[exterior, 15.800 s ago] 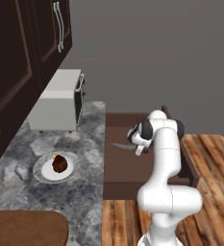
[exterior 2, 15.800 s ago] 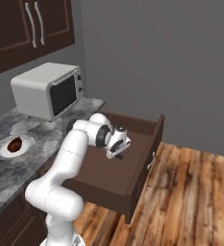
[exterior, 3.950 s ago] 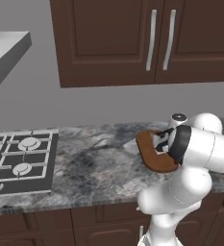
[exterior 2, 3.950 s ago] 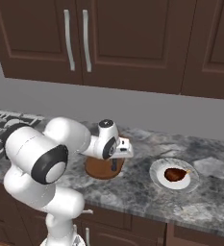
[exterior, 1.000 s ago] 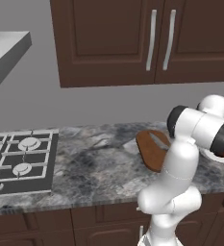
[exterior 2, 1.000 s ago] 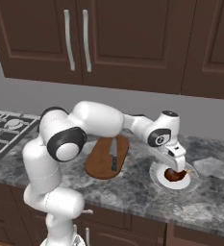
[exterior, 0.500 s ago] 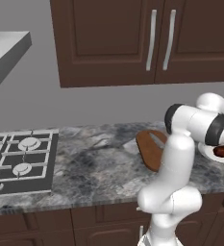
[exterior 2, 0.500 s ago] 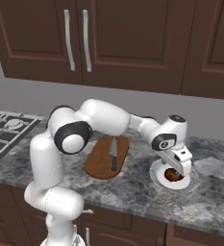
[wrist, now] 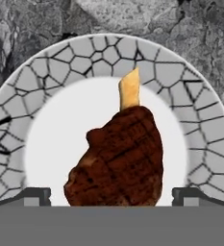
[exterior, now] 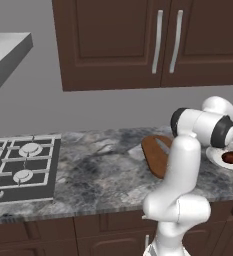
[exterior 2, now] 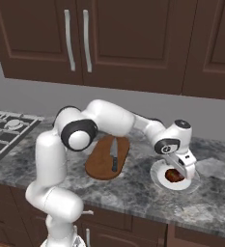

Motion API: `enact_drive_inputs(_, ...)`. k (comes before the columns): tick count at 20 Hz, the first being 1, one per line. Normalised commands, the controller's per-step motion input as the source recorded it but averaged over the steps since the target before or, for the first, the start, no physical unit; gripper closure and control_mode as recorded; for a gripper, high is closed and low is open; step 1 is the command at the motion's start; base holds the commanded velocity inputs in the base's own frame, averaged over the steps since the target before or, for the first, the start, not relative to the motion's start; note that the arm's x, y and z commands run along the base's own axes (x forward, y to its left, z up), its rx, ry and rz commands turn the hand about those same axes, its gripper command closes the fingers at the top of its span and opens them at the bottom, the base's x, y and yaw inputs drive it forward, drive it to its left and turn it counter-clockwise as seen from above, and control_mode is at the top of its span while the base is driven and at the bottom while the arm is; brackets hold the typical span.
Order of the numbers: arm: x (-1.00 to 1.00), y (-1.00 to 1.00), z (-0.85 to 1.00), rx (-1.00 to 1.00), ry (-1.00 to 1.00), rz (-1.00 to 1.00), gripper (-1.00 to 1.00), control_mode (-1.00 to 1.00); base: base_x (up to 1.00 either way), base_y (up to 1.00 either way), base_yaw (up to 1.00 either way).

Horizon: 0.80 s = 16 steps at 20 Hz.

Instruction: Pick up the knife from the drawer and place it on the cutting board. Then place the meat from the plate to the cutting board.

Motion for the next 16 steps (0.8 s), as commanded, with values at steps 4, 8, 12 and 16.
enact_drive_inputs(4,-0.02,-0.20,-0.15,0.00,0.08,-0.03,-1.00,-1.00,0.00,0.00,0.00)
enact_drive_inputs(8,0.00,-0.08,-0.20,0.00,0.10,0.00,-1.00,-1.00,0.00,0.00,0.00)
enact_drive_inputs(12,0.00,0.02,-0.34,0.00,0.10,0.00,-1.00,-1.00,0.00,0.00,0.00)
enact_drive_inputs(16,-0.10,0.32,-0.59,-0.02,0.10,0.00,-1.00,-1.00,0.00,0.00,0.00)
